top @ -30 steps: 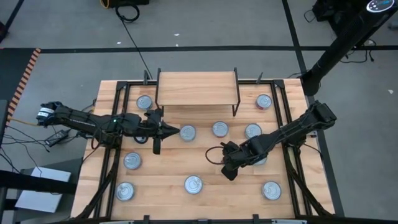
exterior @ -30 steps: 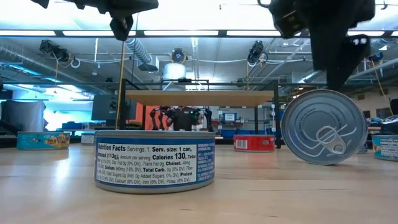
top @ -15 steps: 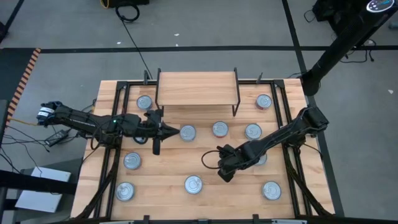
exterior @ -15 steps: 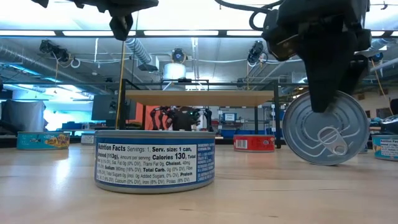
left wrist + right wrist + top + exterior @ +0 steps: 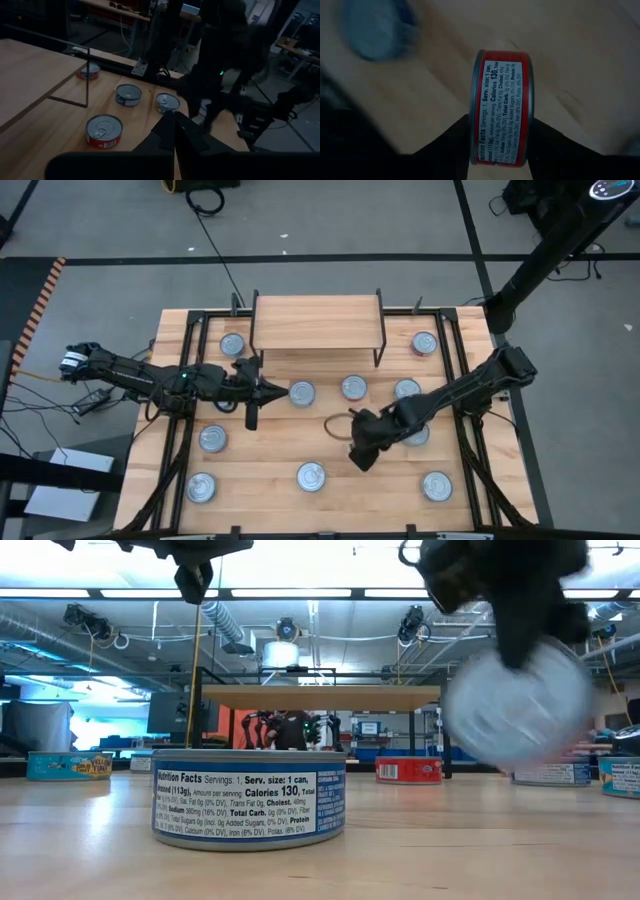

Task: Stack canned seafood by type on shelf
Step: Put the right red tuna can on the shelf

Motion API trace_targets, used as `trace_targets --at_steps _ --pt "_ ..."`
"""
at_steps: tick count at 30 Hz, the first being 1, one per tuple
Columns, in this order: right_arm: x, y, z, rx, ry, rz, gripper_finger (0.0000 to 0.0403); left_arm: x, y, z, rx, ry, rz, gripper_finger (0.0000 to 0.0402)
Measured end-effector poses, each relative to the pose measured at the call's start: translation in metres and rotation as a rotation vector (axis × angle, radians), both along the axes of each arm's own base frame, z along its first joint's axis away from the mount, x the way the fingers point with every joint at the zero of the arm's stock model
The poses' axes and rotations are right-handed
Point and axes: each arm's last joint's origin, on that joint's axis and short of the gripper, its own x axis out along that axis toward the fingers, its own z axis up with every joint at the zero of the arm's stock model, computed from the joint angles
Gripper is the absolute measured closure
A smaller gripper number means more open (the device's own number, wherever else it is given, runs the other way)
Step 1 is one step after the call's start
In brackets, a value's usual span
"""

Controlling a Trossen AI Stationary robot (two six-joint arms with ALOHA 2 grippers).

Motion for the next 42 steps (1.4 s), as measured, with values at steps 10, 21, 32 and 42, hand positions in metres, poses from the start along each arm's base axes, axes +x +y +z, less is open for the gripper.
trace_targets --at_steps 10,21,32,42 --pt "0.001 -0.063 0.066 -0.026 -0.361 -0.128 0.0244 0.000 0.002 0.003 0.025 -0.029 0.031 0.0396" --pt "-0.016 -0.174 0.093 -0.245 -0.477 -0.421 0.0244 0.001 0.003 0.006 0.048 -0.060 0.080 0.0396" --pt "-0.023 -0.279 0.077 -0.254 -0.544 -0.524 0.0244 0.000 0.010 0.007 0.041 -0.073 0.246 0.0396" --pt "-0.026 -0.302 0.063 -0.260 -0.515 -0.500 0.0239 -0.001 0.014 0.008 0.028 -0.084 0.337 0.0396"
